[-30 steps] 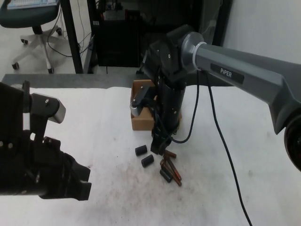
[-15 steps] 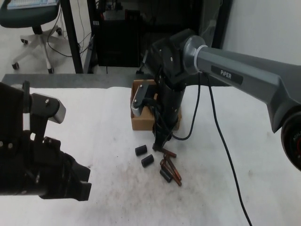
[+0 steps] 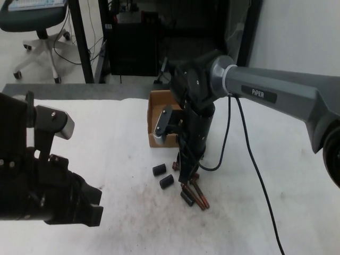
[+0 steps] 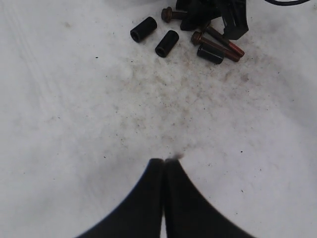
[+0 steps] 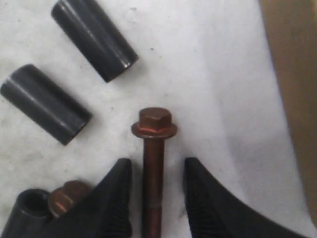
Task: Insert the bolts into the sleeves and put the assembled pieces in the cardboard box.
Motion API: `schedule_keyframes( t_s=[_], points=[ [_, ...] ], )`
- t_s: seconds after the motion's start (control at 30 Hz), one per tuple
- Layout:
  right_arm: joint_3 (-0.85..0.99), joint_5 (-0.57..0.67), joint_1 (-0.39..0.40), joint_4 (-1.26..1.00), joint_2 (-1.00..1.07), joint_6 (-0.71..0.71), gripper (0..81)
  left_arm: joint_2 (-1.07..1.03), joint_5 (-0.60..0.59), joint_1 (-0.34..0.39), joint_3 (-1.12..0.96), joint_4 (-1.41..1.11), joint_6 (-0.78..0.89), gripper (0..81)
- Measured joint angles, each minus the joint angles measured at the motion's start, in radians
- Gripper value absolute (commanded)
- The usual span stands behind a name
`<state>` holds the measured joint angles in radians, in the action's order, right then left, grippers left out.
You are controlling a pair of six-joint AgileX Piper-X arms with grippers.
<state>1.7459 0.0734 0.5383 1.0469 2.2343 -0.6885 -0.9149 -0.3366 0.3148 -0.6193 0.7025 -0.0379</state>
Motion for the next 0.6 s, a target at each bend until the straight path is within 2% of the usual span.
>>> schedule_keyframes(
  t_s=[0.6],
  points=[
    [-0.013,0.006,0.001,-0.148,-0.005,-0.002,34.2,0.000,0.004,0.000,0.000,0.000,0.000,0.3]
  ],
)
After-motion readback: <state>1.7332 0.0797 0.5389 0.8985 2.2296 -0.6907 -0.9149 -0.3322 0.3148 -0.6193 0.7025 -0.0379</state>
